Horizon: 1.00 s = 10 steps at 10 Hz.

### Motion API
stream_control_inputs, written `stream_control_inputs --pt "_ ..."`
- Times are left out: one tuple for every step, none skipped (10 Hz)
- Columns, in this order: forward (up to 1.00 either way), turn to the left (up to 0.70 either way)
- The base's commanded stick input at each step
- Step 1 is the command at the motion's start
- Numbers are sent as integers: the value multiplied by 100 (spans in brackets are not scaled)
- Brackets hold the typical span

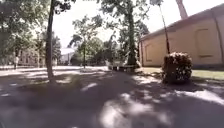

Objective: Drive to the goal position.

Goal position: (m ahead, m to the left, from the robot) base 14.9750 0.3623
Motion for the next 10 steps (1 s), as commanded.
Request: stream_control_inputs --pt "85 0" --pt "85 0" --pt "85 0" --pt "85 0" --pt "85 0" --pt "85 0" --pt "85 0" --pt "85 0" --pt "85 0" --pt "85 0"
